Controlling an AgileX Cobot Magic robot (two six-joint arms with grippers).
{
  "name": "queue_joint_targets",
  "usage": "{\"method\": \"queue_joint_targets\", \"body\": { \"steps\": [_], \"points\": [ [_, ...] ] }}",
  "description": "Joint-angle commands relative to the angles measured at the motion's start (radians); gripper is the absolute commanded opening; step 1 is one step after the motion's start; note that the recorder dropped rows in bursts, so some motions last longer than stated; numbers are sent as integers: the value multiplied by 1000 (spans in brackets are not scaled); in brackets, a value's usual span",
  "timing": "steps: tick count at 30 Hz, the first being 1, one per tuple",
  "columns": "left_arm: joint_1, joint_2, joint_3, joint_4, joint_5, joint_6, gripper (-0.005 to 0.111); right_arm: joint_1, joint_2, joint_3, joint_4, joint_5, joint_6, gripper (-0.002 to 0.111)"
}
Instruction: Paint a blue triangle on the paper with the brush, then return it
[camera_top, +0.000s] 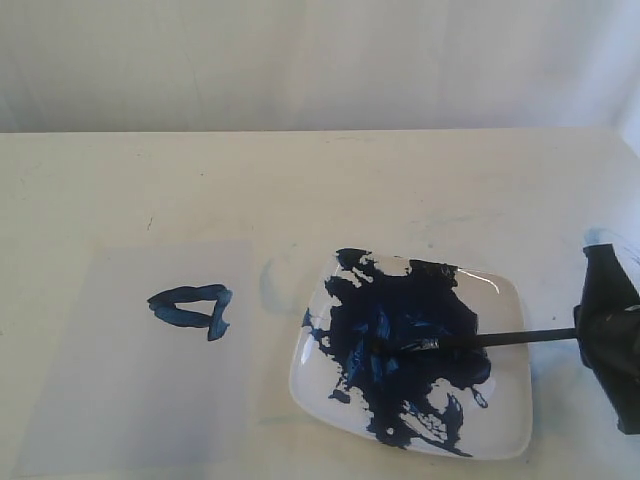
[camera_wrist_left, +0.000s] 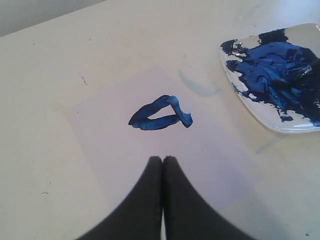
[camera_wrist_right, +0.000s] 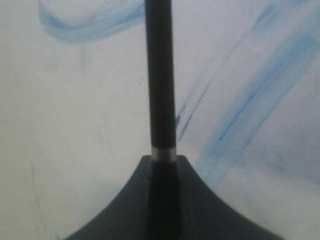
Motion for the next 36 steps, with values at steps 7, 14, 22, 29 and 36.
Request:
{"method": "queue_joint_targets", "body": {
  "steps": [7, 14, 22, 29, 36],
  "points": [
    [1, -7, 3, -25, 3, 2, 0, -5, 14, 1, -10, -13, -19, 15],
    [1, -7, 3, -25, 3, 2, 0, -5, 14, 1, -13, -9, -21, 30],
    [1, -7, 3, -25, 3, 2, 0, -5, 2, 1, -47, 12, -28, 42],
    [1, -7, 3, -27, 3, 2, 0, -5, -54, 2, -54, 55, -84, 56],
    [-5, -7, 3, -27, 3, 2, 0, -5, -133, 42, -54, 136, -180, 70]
  ]
}}
